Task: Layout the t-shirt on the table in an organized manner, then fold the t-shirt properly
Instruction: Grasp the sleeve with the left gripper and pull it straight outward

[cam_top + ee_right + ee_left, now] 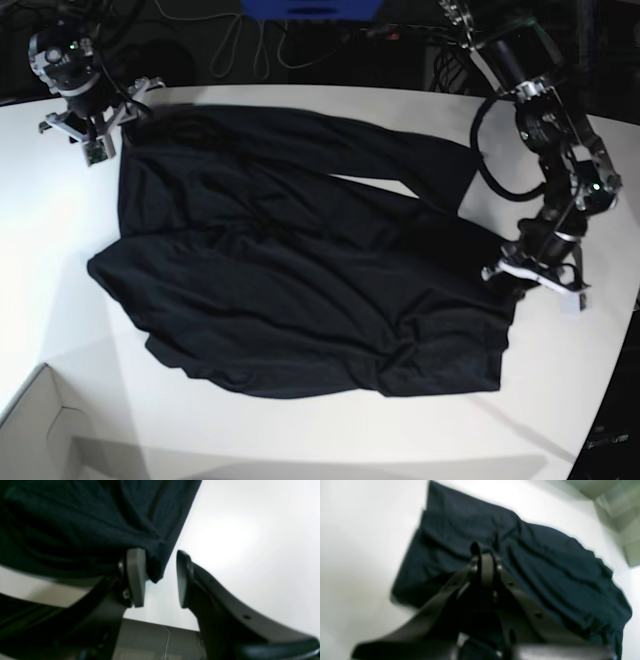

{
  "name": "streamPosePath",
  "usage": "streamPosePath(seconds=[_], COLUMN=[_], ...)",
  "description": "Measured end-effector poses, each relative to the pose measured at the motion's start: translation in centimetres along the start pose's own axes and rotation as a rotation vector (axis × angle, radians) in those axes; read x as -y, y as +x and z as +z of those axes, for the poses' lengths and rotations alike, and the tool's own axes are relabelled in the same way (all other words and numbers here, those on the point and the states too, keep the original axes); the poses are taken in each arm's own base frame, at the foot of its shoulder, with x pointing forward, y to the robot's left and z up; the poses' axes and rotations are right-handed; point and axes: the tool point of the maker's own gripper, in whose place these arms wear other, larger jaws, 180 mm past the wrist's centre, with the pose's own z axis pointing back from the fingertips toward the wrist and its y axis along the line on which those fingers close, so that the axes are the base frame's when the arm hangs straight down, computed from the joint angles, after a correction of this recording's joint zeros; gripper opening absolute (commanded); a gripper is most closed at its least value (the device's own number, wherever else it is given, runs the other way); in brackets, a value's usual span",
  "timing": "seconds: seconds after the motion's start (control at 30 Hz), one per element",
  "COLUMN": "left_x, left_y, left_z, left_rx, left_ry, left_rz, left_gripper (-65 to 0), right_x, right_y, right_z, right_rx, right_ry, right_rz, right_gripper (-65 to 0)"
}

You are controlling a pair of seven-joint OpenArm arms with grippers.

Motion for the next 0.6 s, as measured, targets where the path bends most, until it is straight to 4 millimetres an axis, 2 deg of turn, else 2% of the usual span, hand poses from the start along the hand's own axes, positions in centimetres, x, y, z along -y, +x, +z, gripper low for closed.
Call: streamPosePath(seconds=[0.07,0.13,0.2,0.23,0.3,0.37,0.53,0.6], left_x=[-1.3,-1.8,-1.9,-2.0,-2.0,-1.6,-1.9,-2.6], left_y=[-2.4,-3.7,-3.7,-3.4,-2.9,-3.3,-7.6,-9.8], left_z=[-0.8,-1.2,-1.3,-1.1,-0.2,1.2,4.4,5.1], left_rx=[-0.074,-0.114,-0.117,-0.109,-0.083,-0.071,-0.130,-0.174], left_ry=[0.023,0.031,0.023,0.020,0.028,0.014,0.003,0.020], left_rz=[0.037,0.060,0.064,0.057,0.027,0.013,0.061,0.083], left_gripper=[-60.2,-51.5,-42.4,-40.0,-39.2,-39.0,-38.9,-38.8], right_x=[0.0,0.0,-0.1,-0.1,0.0,0.0,0.2,0.3], right_y=[-0.1,-0.1,-0.1,-0.1,-0.1,0.0,0.3,0.6], right_z=[0.0,0.0,0.0,0.0,0.0,0.0,-0.1,-0.2], right_rx=[-0.003,-0.003,-0.002,-0.002,-0.002,0.000,0.008,0.013], right_ry=[0.000,0.000,0.001,0.001,0.001,-0.001,-0.004,-0.008], right_rz=[0.001,0.000,-0.001,-0.001,-0.001,0.000,-0.004,-0.004], right_gripper=[-43.5,-43.5,-43.5,-43.5,-43.5,-43.3,-43.1,-41.4])
